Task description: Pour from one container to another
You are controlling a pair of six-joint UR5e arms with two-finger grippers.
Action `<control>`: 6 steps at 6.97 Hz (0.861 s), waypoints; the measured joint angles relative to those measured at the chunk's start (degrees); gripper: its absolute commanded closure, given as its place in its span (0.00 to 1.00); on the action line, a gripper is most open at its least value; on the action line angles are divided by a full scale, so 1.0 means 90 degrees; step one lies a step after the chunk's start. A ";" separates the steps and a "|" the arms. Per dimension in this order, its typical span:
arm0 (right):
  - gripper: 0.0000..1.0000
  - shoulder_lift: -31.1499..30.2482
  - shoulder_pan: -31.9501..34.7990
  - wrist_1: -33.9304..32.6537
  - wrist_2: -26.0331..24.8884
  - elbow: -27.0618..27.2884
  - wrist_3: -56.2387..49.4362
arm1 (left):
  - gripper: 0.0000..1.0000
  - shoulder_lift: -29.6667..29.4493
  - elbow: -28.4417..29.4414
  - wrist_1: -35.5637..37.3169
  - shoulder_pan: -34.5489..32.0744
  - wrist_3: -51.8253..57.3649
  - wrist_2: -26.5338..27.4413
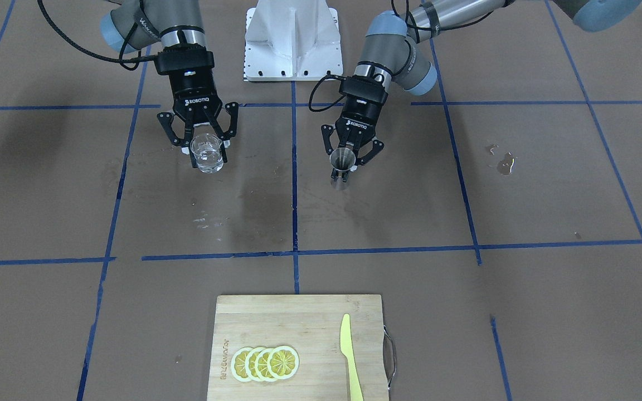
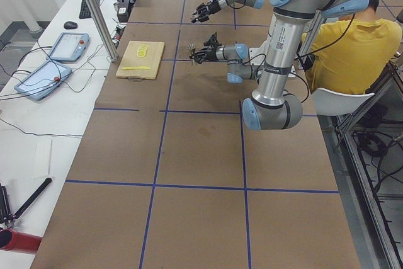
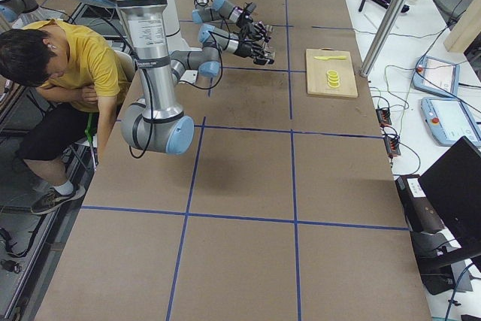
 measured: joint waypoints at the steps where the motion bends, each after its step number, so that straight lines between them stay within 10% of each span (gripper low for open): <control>1: 0.99 0.0009 0.0002 0.0000 0.0099 0.0057 -0.0109 | 1.00 -0.0196 0.0091 -0.0088 -0.0046 0.0284 -0.0143; 6: 0.99 0.0669 0.0044 -0.1719 0.0514 0.0651 -0.0975 | 1.00 -0.0603 0.0749 -0.0951 -0.0068 0.0680 -0.0981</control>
